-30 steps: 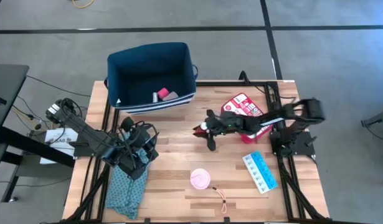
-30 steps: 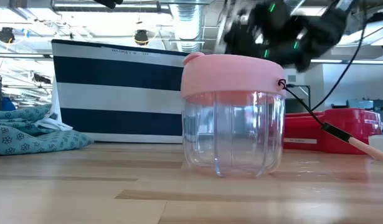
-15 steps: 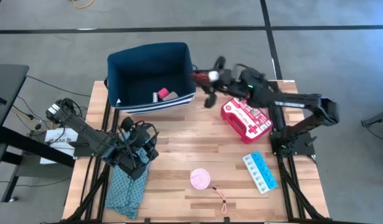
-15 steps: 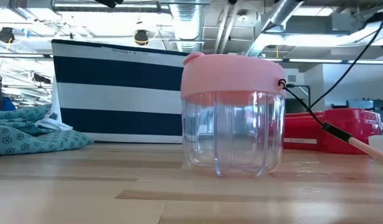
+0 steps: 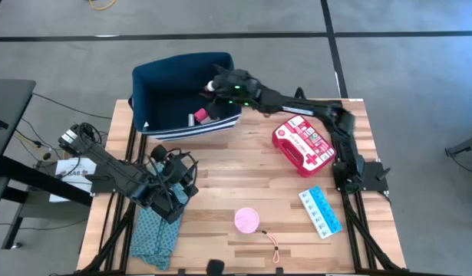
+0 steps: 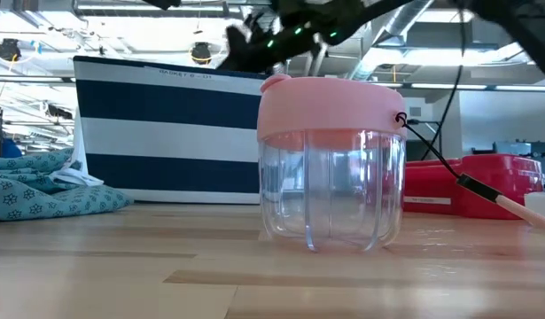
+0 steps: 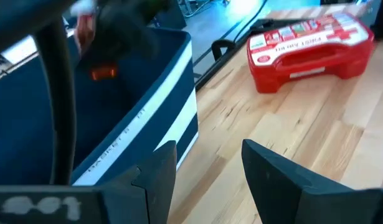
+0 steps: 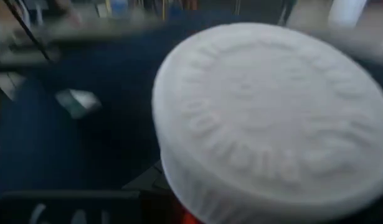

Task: Pick & place medical supplies in basket/bin
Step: Put the red pill bottle into theblue bin, then put the pink pill dispenser into theblue bin

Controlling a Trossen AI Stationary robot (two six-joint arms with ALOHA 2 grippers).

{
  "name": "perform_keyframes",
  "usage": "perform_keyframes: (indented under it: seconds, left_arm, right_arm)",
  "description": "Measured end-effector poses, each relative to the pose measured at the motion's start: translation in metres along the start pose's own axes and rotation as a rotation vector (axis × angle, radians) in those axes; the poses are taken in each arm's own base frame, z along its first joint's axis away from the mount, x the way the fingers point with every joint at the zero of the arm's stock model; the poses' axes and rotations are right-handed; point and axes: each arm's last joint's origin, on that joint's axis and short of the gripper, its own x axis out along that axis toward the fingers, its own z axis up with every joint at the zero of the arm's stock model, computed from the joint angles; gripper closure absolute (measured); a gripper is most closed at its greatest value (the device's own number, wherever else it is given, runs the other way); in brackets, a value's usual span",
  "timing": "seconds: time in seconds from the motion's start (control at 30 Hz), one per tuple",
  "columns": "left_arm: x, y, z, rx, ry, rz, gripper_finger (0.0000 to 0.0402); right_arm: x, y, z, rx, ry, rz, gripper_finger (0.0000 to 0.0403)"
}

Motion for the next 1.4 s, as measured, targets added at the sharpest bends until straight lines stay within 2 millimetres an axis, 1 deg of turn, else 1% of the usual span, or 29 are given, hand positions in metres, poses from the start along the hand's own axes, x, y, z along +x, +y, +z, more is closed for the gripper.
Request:
perform_keyframes:
  seconds: [0.07, 0.23, 0.37, 0.4, 0.43, 0.5, 0.63, 0.7, 0.77, 0.83, 0.9, 1.0, 1.1, 1.17, 1.27, 1.4]
  left_arm:
    - [0.002, -0.003, -0.001, 0.013, 0.003, 0.007, 0.0229]
    - [0.004, -0.009, -0.004, 0.003, 0.011, 0.012, 0.0229]
    - [0.004, -0.01, -0.005, 0.007, 0.012, 0.015, 0.0229]
    - [0.004, -0.01, -0.005, 0.0, 0.011, 0.014, 0.0229]
    - [0.004, -0.01, -0.005, -0.007, 0.011, 0.014, 0.0229]
    - [0.004, -0.01, -0.005, -0.02, 0.011, 0.014, 0.0229]
    - [0.004, -0.01, -0.005, -0.052, 0.02, 0.008, 0.0229]
    - [0.004, -0.01, -0.005, -0.059, 0.027, 0.005, 0.0229]
    - [0.004, -0.01, -0.005, -0.066, 0.027, 0.005, 0.0229]
    - [0.004, -0.01, -0.005, -0.068, 0.026, 0.004, 0.0229]
    - [0.004, -0.01, -0.005, -0.076, 0.026, 0.003, 0.0229]
    - [0.004, -0.01, -0.005, -0.086, 0.025, 0.003, 0.0229]
    - [0.004, -0.01, -0.005, -0.087, 0.026, 0.003, 0.0229]
    - [0.004, -0.01, -0.005, -0.088, 0.027, 0.002, 0.0229]
    - [0.004, -0.011, -0.005, -0.095, 0.031, -0.001, 0.0229]
    - [0.004, -0.011, -0.006, -0.101, 0.045, -0.009, 0.0229]
  right_arm:
    - [0.015, -0.002, -0.007, 0.014, 0.09, -0.009, 0.029]
    - [0.036, -0.008, -0.017, -0.052, 0.302, -0.062, 0.0285]
    - [0.054, -0.011, -0.037, -0.065, 0.422, -0.062, 0.0264]
    - [0.056, -0.011, -0.038, -0.065, 0.436, -0.061, 0.0255]
    - [0.058, -0.012, -0.04, -0.068, 0.453, -0.06, 0.0246]
    - [0.061, -0.012, -0.04, -0.071, 0.432, -0.06, 0.0227]
    - [0.059, -0.012, -0.041, -0.086, 0.452, -0.055, 0.0189]
    - [0.053, -0.012, -0.036, -0.096, 0.462, -0.055, 0.0176]
    - [0.048, -0.013, -0.024, -0.098, 0.433, -0.058, 0.0168]
    - [0.035, -0.012, -0.005, -0.101, 0.395, -0.06, 0.0167]
    - [0.02, -0.006, 0.016, -0.108, 0.348, -0.056, 0.0169]
    - [-0.009, 0.006, 0.05, -0.145, 0.291, -0.036, 0.0176]
    - [-0.045, 0.018, 0.082, -0.19, 0.251, -0.013, 0.0182]
    - [-0.074, 0.027, 0.102, -0.204, 0.234, 0.004, 0.0185]
    - [-0.119, 0.042, 0.123, -0.216, 0.25, 0.043, 0.0188]
    - [-0.167, 0.068, 0.132, -0.148, 0.336, 0.11, 0.0188]
